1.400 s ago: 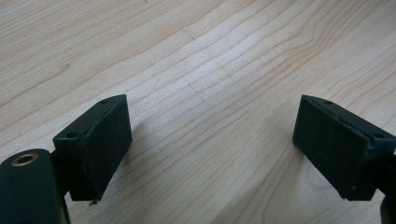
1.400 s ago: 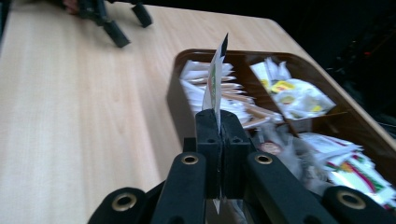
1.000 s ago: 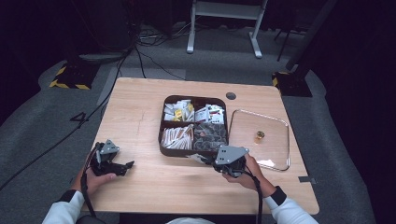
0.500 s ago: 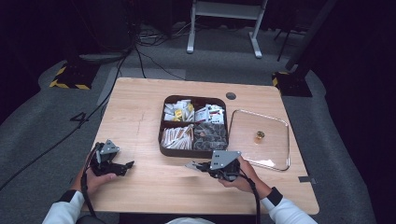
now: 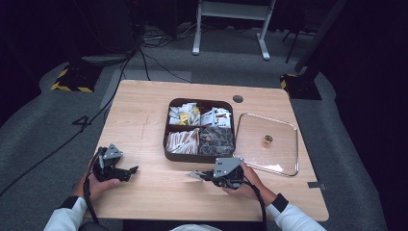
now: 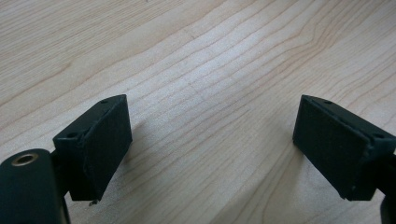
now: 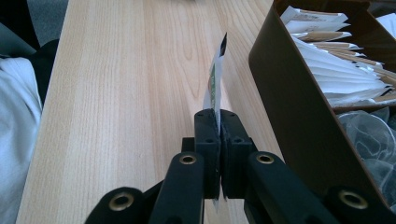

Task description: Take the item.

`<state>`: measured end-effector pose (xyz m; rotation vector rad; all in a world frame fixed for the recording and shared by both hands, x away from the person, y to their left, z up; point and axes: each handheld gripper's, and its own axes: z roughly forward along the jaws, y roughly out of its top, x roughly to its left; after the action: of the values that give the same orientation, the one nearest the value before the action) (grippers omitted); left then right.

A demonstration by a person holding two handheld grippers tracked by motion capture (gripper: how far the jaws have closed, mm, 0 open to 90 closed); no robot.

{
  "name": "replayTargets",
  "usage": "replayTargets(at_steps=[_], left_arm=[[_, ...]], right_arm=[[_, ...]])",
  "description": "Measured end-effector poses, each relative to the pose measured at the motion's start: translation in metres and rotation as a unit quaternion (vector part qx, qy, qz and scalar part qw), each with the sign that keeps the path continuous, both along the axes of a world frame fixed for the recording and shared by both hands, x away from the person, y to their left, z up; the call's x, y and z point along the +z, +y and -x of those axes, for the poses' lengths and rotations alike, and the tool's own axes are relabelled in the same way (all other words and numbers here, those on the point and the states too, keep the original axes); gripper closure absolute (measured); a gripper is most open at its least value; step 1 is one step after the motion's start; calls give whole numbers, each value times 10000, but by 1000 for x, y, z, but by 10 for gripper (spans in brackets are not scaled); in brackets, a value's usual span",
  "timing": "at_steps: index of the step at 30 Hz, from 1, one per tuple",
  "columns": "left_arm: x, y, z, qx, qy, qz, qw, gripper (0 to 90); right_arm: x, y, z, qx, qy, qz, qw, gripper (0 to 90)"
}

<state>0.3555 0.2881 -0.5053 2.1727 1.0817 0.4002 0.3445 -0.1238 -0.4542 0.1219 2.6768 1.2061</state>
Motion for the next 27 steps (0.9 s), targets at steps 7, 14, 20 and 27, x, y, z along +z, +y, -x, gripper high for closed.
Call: replayTargets(at_steps=[7, 14, 20, 27], left_arm=[[0, 0, 0, 0, 1, 0, 10000, 119], [0, 0, 0, 1, -2, 0, 10000, 120], [0, 0, 0, 9, -13, 5, 10000, 120], [0, 0, 0, 11, -13, 6, 10000, 120]], right_arm=[[-1, 0, -1, -19, 35, -21, 10000, 674], [3, -4, -1, -72, 131, -169, 9997, 570], [0, -9, 4, -50, 289, -69, 9995, 459], [-4, -19, 7, -212, 318, 99, 9992, 337]])
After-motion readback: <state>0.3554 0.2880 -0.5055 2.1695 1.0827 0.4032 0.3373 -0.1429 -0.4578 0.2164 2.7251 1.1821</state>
